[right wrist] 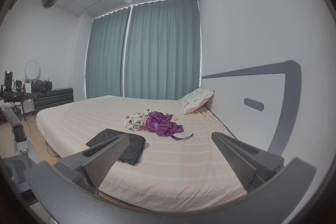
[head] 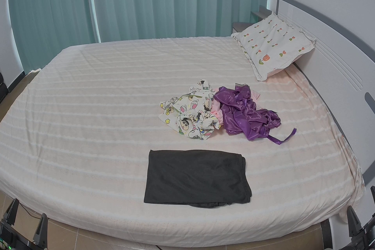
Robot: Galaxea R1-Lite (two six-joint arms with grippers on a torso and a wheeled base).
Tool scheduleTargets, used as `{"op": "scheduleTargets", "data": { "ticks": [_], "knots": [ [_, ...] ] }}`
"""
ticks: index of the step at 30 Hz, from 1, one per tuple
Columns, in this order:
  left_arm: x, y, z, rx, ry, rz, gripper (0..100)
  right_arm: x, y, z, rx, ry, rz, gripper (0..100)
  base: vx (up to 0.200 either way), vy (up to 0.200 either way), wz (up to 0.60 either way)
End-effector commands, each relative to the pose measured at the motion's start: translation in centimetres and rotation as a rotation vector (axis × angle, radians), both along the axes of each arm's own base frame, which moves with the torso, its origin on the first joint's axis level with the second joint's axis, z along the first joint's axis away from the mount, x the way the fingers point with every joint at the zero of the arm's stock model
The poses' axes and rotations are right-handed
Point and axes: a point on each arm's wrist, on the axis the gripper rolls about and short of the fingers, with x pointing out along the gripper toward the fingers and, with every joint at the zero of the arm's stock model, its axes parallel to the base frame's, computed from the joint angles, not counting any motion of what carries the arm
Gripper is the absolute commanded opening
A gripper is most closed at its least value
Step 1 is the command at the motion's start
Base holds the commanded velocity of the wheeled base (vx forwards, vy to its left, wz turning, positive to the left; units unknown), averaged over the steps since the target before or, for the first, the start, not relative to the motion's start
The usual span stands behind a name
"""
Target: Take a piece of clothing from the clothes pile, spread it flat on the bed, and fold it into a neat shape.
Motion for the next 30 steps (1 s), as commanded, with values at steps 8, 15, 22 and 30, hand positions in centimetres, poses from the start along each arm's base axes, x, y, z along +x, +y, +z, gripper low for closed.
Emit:
{"op": "scheduleTargets", "data": {
  "ticks": [8, 15, 22, 30],
  "knots": [
    [0.04, 0.0, -0.51, -0.002, 0.005, 0.0, 100, 0.07, -0.14, -0.86, 0.066, 0.044, -0.071, 100, 0.0, 0.0, 0.0],
    [0.04, 0.0, -0.51, -0.003, 0.005, 0.0, 100, 0.06, -0.15, -0.86, 0.069, 0.043, -0.067, 100, 0.0, 0.0, 0.0],
    [0.04, 0.0, -0.51, -0.003, 0.005, 0.002, 100, 0.06, -0.15, -0.85, 0.071, 0.041, -0.074, 100, 0.0, 0.0, 0.0],
    [0.04, 0.0, -0.51, -0.003, 0.005, 0.0, 100, 0.06, -0.16, -0.86, 0.067, 0.043, -0.072, 100, 0.0, 0.0, 0.0]
  ]
}}
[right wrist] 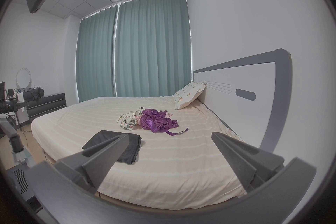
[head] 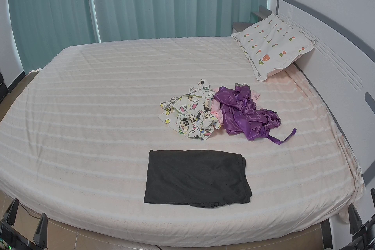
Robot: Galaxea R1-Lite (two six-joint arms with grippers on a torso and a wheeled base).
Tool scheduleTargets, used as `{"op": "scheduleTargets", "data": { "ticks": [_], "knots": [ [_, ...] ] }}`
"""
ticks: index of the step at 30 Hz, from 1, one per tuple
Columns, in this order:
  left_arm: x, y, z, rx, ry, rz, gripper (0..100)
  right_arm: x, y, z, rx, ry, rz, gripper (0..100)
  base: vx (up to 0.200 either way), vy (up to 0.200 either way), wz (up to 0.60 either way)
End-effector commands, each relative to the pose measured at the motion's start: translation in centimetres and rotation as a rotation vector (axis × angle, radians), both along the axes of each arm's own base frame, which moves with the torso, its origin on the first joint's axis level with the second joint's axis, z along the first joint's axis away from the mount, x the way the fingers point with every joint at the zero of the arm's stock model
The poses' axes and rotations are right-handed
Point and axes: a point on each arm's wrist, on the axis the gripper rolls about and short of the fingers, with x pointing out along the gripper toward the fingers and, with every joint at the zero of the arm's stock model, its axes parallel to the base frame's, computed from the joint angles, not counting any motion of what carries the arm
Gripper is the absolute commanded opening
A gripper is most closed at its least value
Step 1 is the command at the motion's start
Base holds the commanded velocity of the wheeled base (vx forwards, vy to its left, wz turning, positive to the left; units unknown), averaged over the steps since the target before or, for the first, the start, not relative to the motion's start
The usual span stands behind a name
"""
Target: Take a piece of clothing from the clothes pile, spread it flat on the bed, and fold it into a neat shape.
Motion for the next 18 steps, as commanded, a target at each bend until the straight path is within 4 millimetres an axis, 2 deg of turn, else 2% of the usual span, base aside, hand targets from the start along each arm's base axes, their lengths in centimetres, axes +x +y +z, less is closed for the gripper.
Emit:
{"op": "scheduleTargets", "data": {
  "ticks": [1, 18],
  "knots": [
    [0.03, 0.0, -0.51, 0.0, 0.004, -0.001, 100, 0.03, 0.0, -0.52, -0.001, 0.004, -0.002, 100, 0.0, 0.0, 0.0],
    [0.03, 0.0, -0.51, 0.0, 0.004, -0.001, 100, 0.03, 0.01, -0.52, -0.006, 0.004, 0.006, 100, 0.0, 0.0, 0.0]
  ]
}}
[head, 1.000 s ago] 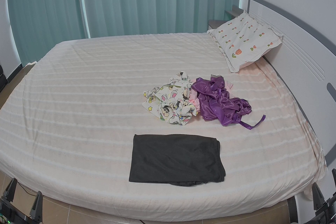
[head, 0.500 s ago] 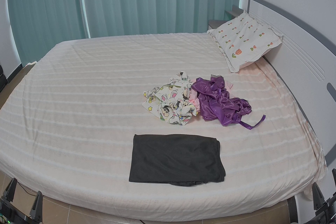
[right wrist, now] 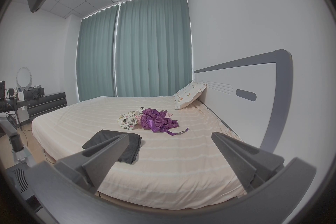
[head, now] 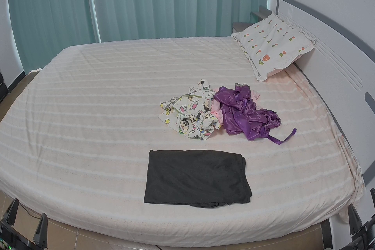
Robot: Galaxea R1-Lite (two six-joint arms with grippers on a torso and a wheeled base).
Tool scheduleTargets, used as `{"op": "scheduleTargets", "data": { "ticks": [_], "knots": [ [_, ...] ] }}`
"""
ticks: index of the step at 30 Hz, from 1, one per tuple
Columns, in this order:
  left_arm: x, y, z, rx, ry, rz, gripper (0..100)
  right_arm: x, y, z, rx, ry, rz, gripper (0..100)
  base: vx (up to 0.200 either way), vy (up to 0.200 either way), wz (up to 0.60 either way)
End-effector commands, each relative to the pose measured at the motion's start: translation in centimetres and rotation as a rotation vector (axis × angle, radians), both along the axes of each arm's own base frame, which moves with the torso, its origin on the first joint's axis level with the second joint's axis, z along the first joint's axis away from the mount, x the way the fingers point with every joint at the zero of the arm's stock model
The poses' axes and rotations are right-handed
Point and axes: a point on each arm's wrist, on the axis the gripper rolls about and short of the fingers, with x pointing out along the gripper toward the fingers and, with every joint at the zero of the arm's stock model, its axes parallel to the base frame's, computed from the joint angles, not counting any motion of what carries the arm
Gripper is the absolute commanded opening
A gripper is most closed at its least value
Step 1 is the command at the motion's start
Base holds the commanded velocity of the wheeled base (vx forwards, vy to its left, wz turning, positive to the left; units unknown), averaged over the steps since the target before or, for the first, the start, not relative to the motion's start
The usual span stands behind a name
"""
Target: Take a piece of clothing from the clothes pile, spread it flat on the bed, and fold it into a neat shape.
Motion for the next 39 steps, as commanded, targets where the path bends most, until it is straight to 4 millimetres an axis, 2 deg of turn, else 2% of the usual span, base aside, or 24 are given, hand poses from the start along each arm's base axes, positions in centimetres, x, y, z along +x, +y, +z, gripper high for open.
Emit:
{"op": "scheduleTargets", "data": {
  "ticks": [1, 39],
  "knots": [
    [0.02, 0.0, -0.52, -0.001, 0.003, 0.001, 100, 0.02, 0.0, -0.52, 0.002, 0.003, 0.001, 100, 0.0, 0.0, 0.0],
    [0.02, 0.0, -0.52, -0.001, 0.003, 0.0, 100, 0.02, 0.0, -0.52, 0.005, 0.003, 0.001, 100, 0.0, 0.0, 0.0]
  ]
}}
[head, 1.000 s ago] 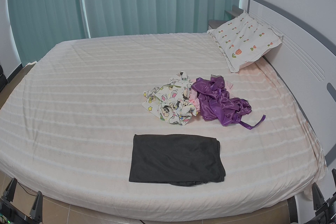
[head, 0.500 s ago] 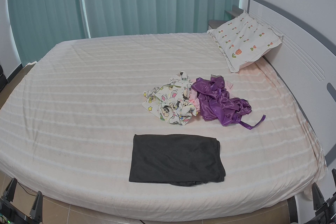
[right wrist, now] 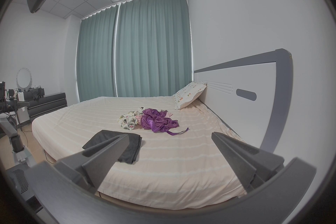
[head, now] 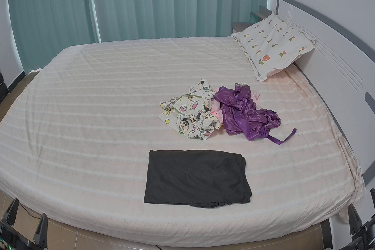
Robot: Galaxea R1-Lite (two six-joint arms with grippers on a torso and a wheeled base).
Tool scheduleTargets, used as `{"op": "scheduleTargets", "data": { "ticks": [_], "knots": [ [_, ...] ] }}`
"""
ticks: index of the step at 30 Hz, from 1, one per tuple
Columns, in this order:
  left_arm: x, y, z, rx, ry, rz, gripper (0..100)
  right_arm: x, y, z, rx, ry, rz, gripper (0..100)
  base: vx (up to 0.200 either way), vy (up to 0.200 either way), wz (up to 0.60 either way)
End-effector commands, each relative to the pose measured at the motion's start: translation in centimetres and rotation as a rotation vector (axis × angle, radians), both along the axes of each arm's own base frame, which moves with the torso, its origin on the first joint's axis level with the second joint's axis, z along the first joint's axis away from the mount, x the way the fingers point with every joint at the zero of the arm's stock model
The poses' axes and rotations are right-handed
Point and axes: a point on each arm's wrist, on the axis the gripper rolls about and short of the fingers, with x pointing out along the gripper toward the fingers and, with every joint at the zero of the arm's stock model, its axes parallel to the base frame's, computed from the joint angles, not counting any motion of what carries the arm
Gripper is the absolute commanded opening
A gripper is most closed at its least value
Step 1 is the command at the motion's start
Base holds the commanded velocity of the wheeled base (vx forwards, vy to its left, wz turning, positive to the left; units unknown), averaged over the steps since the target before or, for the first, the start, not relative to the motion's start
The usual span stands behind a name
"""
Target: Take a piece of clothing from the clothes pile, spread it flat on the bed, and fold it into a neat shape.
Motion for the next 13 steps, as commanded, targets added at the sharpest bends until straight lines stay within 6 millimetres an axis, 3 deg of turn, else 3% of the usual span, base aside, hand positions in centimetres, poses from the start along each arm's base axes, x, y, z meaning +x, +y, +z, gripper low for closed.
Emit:
{"op": "scheduleTargets", "data": {
  "ticks": [1, 13],
  "knots": [
    [0.01, 0.0, -0.52, 0.0, 0.002, 0.002, 100, 0.01, 0.0, -0.52, 0.0, 0.002, 0.001, 100, 0.0, 0.0, 0.0],
    [0.01, 0.0, -0.52, 0.0, 0.002, 0.002, 100, 0.01, 0.0, -0.52, -0.002, 0.002, 0.001, 100, 0.0, 0.0, 0.0]
  ]
}}
